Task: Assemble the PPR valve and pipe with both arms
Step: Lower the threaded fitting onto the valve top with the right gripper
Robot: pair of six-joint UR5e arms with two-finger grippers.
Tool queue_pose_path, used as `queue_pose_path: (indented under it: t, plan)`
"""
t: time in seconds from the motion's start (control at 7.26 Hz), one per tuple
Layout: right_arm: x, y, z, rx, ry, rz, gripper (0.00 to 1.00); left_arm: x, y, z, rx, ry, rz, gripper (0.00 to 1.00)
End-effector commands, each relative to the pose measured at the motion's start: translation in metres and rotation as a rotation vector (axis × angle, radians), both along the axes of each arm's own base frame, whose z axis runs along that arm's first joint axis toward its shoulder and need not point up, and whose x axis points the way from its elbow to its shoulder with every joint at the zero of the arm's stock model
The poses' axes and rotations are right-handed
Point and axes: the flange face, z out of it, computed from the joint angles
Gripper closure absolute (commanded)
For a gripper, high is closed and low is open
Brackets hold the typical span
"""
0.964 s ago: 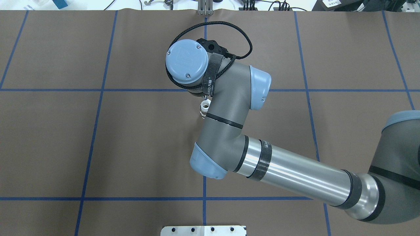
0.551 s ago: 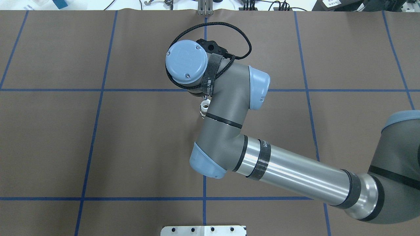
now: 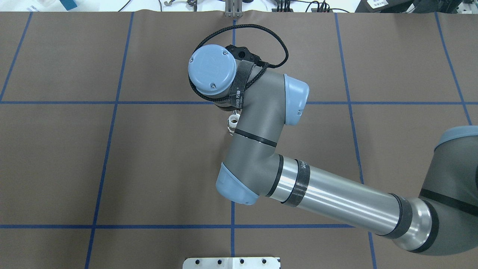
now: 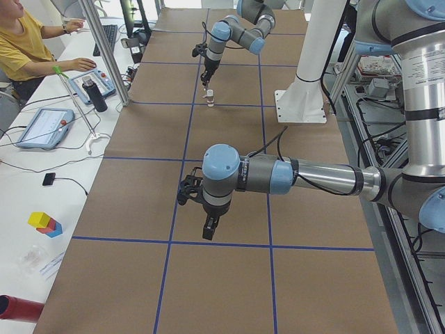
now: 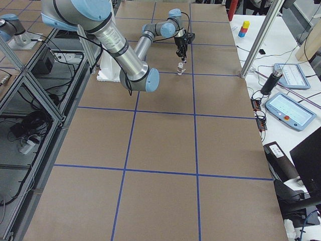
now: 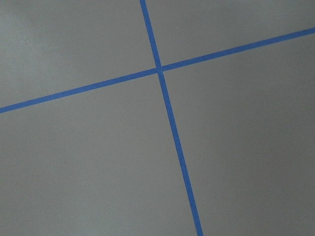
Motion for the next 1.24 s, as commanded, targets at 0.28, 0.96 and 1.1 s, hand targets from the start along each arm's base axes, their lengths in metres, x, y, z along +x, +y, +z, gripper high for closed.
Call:
queue_pose_path:
  t: [0.28, 0.96, 1.1]
  plan:
    - [-0.006, 0.008, 0.0, -0.007, -0.003, -0.011, 1.0, 0.0, -0.001, -0.001, 0.001, 0.0, -0.001, 0.0]
    - [-0.01, 0.011, 0.007, -0.015, 0.004, -0.011, 1.0, 0.0, -0.002, -0.001, 0.001, 0.0, -0.002, 0.0]
    - [-0.01, 0.011, 0.008, -0.016, 0.005, -0.011, 1.0, 0.0, -0.002, -0.001, 0.0, 0.0, -0.003, 0.0]
